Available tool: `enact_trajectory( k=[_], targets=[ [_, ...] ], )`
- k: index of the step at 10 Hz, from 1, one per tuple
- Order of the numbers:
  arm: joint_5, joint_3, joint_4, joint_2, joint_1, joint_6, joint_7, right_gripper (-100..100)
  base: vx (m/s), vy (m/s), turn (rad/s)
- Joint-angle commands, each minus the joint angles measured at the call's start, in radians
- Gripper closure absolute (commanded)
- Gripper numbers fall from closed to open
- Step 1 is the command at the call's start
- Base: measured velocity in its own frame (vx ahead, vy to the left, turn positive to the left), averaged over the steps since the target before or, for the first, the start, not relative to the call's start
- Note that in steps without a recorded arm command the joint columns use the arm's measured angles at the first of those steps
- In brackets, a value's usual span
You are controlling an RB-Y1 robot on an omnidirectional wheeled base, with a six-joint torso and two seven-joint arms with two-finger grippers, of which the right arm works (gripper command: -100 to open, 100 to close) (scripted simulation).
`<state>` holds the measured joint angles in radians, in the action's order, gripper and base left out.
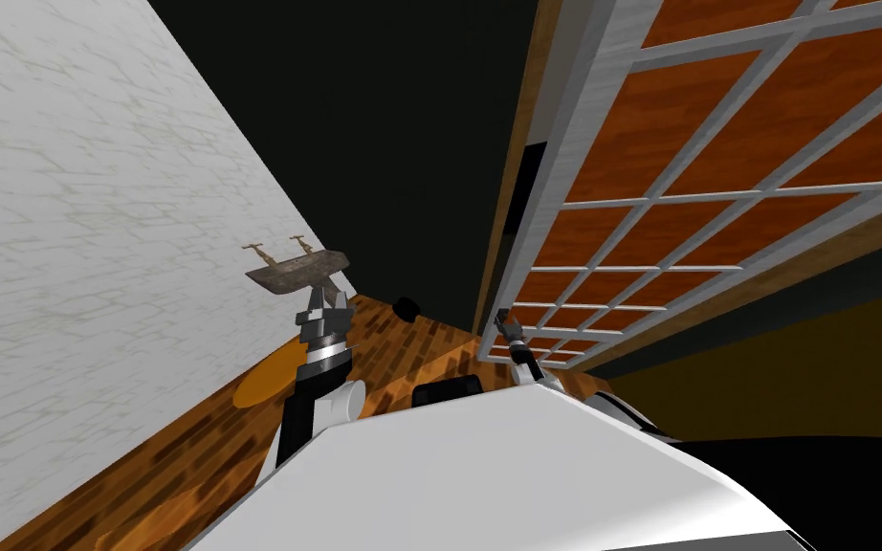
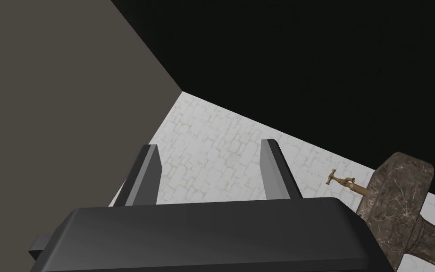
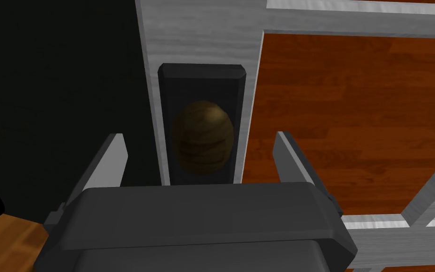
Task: Pull the door open
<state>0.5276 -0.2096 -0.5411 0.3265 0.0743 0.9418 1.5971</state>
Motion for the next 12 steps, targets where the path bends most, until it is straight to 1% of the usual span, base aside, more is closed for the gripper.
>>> enact_trajectory(
  k=[1,2,3,8,9,10,11,12],
  targets=[
    [0.006,0.009,-0.039,0.008,-0.023,-0.013,-0.004,-100,0.154,-0.029,0.077],
    [0.003,0.005,-0.016,0.006,-0.011,-0.001,0.004,-100,0.053,-0.014,0.008],
    [0.003,0.005,-0.016,0.006,-0.011,-0.001,0.004,100,-0.009,0.001,-0.01],
    [0.003,0.005,-0.016,0.006,-0.011,-0.001,0.004,100,-0.008,0.002,0.002],
    [-0.007,-0.016,-0.021,0.02,-0.019,0.004,0.025,100,-0.125,-0.014,0.083],
    [-0.01,-0.022,-0.023,0.023,-0.021,0.007,0.03,100,-0.203,-0.041,0.076],
    [-0.016,-0.034,-0.026,0.031,-0.025,0.011,0.043,100,-0.19,-0.017,0.055],
    [-0.026,-0.054,-0.032,0.044,-0.033,0.019,0.063,100,-0.232,-0.024,0.091]
  ],
)
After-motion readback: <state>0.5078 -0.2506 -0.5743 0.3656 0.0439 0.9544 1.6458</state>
